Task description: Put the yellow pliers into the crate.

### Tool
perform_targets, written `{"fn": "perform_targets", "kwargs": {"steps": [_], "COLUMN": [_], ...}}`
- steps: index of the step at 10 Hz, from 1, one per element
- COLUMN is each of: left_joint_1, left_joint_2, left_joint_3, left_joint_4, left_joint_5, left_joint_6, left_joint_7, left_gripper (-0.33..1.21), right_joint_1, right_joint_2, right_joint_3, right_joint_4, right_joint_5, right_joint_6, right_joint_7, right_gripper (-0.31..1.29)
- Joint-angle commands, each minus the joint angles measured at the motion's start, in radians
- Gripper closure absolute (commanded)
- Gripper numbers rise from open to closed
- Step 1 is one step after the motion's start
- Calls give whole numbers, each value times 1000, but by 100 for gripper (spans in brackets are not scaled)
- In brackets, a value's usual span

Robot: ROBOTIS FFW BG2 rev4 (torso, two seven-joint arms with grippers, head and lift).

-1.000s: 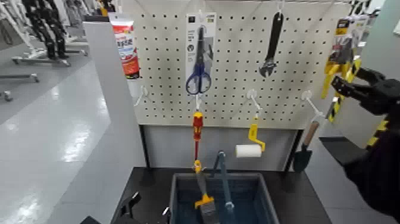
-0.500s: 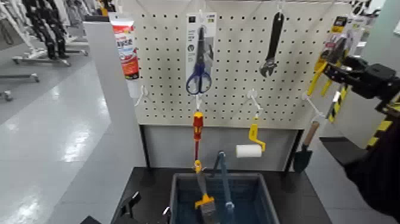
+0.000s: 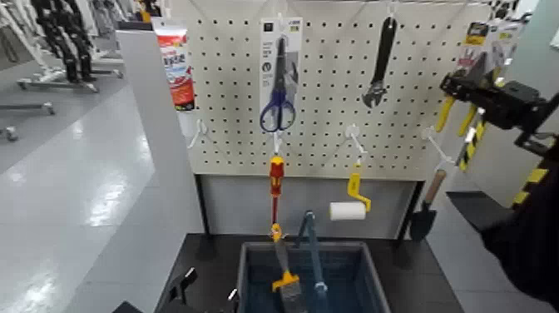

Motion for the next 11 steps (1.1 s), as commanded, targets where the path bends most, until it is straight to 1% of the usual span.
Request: {"fn": "perform_targets", "kwargs": {"steps": [1, 5, 8, 9, 11], "left_joint_1": [0, 0, 0, 0, 2], "left_joint_2": [0, -1, -1, -1, -1], "left_joint_3": [1, 1, 1, 1, 3], "left_joint_4": [-2, -2, -2, -2, -2], "left_joint_5": [0, -2, -2, -3, -3], "left_joint_6": [-2, -2, -4, -4, -7], "left_joint_7": [0, 0, 0, 0, 0], "left_gripper": [10, 10, 10, 10, 10], "right_joint_1": [-13, -18, -16, -8, 22], "right_joint_2": [-3, -3, -2, 0, 6], "right_joint_3": [10, 16, 16, 10, -11], "right_joint_4": [4, -1, -21, -39, -110], "right_joint_5": [0, 0, 1, 1, 3], "right_joint_6": [-3, -9, -16, -16, 1], "right_joint_7": [2, 2, 4, 2, -4], "right_gripper": [102, 102, 102, 102, 102]}}
